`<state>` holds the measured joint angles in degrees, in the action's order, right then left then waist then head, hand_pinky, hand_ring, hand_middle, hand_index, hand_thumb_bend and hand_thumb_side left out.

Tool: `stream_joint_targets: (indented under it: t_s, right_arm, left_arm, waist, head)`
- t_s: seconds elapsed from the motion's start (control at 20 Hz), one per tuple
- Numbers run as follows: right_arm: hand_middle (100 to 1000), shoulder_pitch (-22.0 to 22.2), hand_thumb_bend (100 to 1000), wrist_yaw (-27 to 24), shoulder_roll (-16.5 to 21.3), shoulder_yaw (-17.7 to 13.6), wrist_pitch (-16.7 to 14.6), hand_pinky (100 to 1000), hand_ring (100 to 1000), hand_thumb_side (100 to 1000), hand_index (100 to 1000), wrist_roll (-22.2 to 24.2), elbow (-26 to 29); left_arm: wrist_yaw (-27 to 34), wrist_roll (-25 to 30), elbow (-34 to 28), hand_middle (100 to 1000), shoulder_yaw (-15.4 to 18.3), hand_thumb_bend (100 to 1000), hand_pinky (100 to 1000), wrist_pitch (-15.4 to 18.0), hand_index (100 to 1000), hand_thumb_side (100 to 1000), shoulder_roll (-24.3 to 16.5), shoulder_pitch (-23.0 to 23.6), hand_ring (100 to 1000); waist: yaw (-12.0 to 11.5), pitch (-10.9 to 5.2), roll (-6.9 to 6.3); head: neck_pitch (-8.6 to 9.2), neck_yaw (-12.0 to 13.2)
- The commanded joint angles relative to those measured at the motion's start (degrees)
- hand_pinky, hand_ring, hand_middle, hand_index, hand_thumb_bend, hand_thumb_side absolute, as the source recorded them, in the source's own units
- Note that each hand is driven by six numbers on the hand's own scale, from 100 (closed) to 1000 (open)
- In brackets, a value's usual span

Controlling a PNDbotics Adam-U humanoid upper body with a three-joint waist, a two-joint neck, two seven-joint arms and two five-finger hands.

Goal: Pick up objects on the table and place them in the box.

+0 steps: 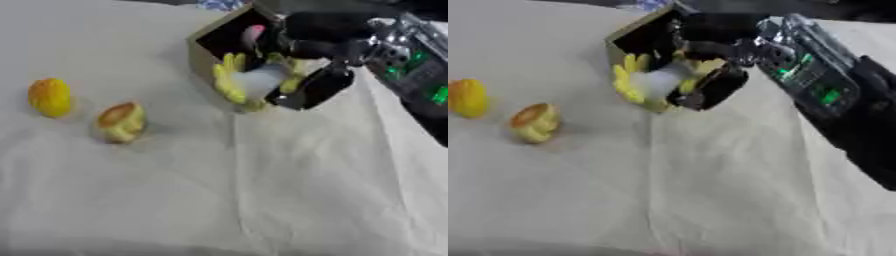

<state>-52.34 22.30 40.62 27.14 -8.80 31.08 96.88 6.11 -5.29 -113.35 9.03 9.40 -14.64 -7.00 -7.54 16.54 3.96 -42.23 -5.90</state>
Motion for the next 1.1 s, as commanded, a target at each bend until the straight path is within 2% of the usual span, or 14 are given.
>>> stream_joint_targets:
  t_s: [0.05,0.3,0.5,0.6,0.9,1.1]
  right_arm:
    - [495,-3.9,182,1.1,-0.5,-2.9,1.1,861,669,113,647,-1.4,-4.7]
    - [543,-10.7,242,9.1,-6.3,-4.8,-1.1,864,695,115,665,-3.2,-19.7]
    - [570,-13.6,308,16.5,-10.2,-6.5,-4.5,865,722,135,692,-5.6,-30.5]
    - [613,-14.4,355,20.0,-11.7,-7.0,-6.5,870,751,174,728,-6.5,-35.1]
    - [785,-15.5,414,26.7,-14.3,-8.4,-12.0,892,863,268,851,-6.2,-43.7]
    - [893,-16.1,429,29.9,-15.3,-9.7,-13.4,919,939,318,928,-5.9,-47.4]
  left_arm:
    - [0.2,0.2,-0.9,710,0.0,120,856,0.2,797,848,-1.0,-0.1,656]
    - [0.3,0.5,-0.8,710,-0.2,119,856,0.3,797,849,-1.1,-0.1,656]
    - [0.3,0.7,-0.7,710,-0.3,118,856,0.4,797,849,-1.2,-0.3,656]
    - [0.4,0.8,-0.7,710,-0.4,118,856,0.4,797,849,-1.2,-0.4,656]
    - [0.5,0.9,-0.7,711,-0.4,118,857,0.5,797,848,-1.2,-0.6,657]
    - [0.5,1.0,-0.7,711,-0.5,118,856,0.5,797,848,-1.1,-0.6,657]
  waist:
    - [-0.3,-1.29,-0.52]
    - [-1.0,-1.09,-0.75]
    - [-1.3,-0.76,-0.80]
    - [-1.4,-0.65,-0.83]
    - [-1.6,-0.59,-0.90]
    - [-1.5,-0.67,-0.98]
  head:
    - [0.58,-0.3]
    - [0.80,-0.7]
    - [0.90,-0.8]
    - [0.87,-0.9]
    - [0.84,-1.0]
    - [0.92,-1.0]
